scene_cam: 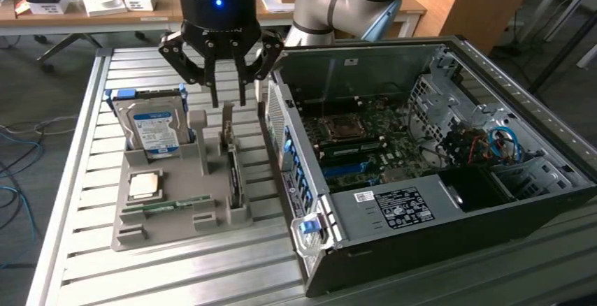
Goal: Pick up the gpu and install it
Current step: 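Pick up the gpu and move the gpu toward the slot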
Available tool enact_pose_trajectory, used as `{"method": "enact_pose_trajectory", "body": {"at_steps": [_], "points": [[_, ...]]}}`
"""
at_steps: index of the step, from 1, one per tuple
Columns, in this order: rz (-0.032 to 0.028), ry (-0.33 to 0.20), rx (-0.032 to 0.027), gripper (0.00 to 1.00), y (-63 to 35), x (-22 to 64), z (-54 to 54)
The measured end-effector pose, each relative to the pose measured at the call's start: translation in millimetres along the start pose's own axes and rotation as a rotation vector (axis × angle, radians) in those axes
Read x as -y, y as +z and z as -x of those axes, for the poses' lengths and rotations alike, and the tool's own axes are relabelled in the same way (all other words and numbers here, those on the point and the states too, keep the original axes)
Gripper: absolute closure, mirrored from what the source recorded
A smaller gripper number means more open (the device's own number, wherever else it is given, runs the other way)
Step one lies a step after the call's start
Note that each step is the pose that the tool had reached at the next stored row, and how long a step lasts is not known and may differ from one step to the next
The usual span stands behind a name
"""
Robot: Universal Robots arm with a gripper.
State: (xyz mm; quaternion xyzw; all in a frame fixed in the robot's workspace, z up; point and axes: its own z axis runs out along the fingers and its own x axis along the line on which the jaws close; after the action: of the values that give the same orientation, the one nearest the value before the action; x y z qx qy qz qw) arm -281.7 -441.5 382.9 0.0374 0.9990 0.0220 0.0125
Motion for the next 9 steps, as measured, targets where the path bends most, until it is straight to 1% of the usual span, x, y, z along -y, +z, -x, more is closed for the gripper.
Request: {"method": "enact_pose_trajectory", "body": {"at_steps": [3,9], "points": [[0.0004,0.000,0.0000,0.58,2.8,0.1,-0.1],[0.0005,0.000,0.0000,0.58,13.4,0.6,-0.3]]}}
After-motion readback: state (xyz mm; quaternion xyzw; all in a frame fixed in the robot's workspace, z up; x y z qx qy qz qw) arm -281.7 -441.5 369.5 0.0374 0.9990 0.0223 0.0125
